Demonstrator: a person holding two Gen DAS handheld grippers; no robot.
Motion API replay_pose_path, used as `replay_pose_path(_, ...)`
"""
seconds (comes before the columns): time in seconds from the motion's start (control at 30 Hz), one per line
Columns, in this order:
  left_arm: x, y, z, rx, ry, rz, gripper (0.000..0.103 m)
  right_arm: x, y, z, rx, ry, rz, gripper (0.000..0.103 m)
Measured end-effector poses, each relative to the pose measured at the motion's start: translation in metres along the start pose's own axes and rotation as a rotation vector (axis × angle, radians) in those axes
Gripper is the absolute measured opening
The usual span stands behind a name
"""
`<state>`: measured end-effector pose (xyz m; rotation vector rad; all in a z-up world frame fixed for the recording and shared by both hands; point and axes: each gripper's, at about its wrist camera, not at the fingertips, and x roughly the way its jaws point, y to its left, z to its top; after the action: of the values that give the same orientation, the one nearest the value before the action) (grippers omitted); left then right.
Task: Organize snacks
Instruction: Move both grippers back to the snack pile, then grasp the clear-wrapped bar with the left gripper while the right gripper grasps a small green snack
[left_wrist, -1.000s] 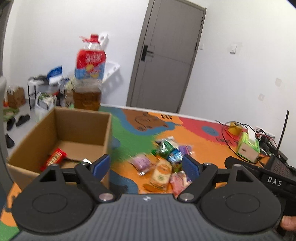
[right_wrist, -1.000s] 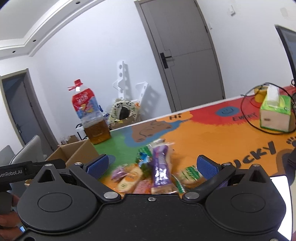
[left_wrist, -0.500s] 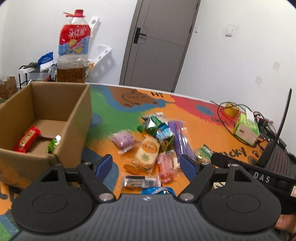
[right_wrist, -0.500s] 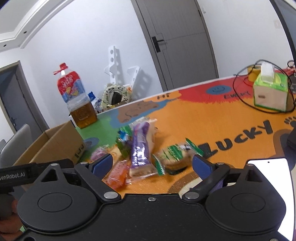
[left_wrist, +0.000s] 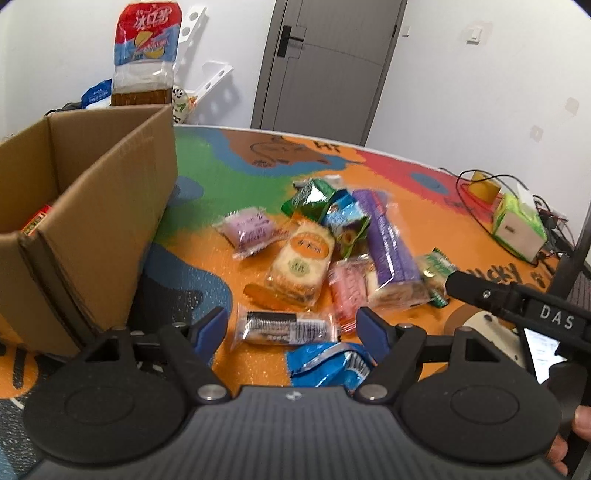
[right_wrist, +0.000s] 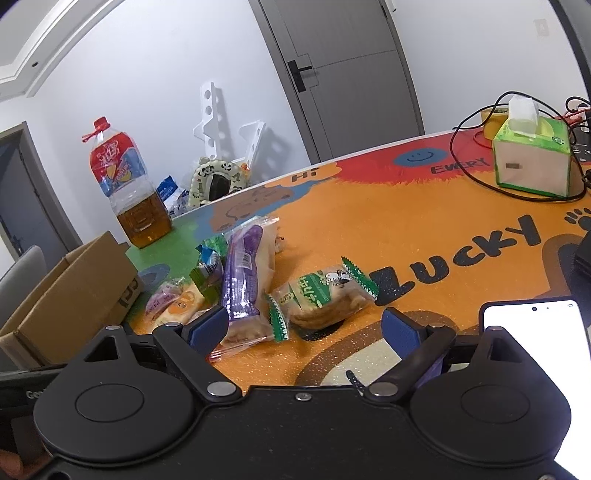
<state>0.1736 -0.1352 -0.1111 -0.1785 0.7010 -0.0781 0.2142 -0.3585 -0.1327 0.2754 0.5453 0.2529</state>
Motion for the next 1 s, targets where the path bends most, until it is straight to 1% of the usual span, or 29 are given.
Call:
replay_pose_path(0.17, 0.006, 0.002, -0.005, 0.006, -0.014, 0.02, 0.072, 0.007, 0.001, 0.002, -0.015, 0.015, -0.016, 0.091)
replay_pose_path(0.2, 0.006, 0.001, -0.005, 0.008, -0.015, 0.02, 0.068, 0.009, 0.002, 0.003, -0.021, 0.016, -0.016, 0.091)
replay_pose_path(0.27, 0.005, 0.001, -0.006, 0.009, -0.018, 0.016, 0.063, 0.012, 0.003, 0.007, -0.025, 0.015, -0.023, 0.093)
replay_pose_path(0.3, 0.004, 0.001, -0.006, 0.006, -0.019, 0.011, 0.056, 0.015, 0.003, 0.008, -0.03, 0.013, -0.029, 0.093)
replay_pose_path(0.4, 0.004, 0.002, -0.004, -0.001, -0.015, -0.002, 0.052, 0.022, 0.001, 0.012, -0.038, 0.012, -0.047, 0.096)
replay_pose_path(0.53, 0.002, 0.007, 0.0, -0.022, -0.016, -0.011, 0.052, 0.028, 0.0, 0.014, -0.033, 0.02, -0.046, 0.1)
replay_pose_path(0.67, -0.008, 0.009, 0.01, -0.021, -0.058, -0.006, 0.052, 0.033, 0.006, 0.016, -0.067, 0.018, -0.052, 0.103)
replay_pose_path(0.83, -0.012, 0.016, 0.018, -0.038, -0.086, 0.006, 0.052, 0.038, 0.01, 0.017, -0.083, 0.009, -0.068, 0.103)
replay_pose_path(1.0, -0.008, 0.015, 0.024, -0.038, -0.09, 0.003, 0.052, 0.047, 0.015, 0.017, -0.104, 0.038, -0.069, 0.101)
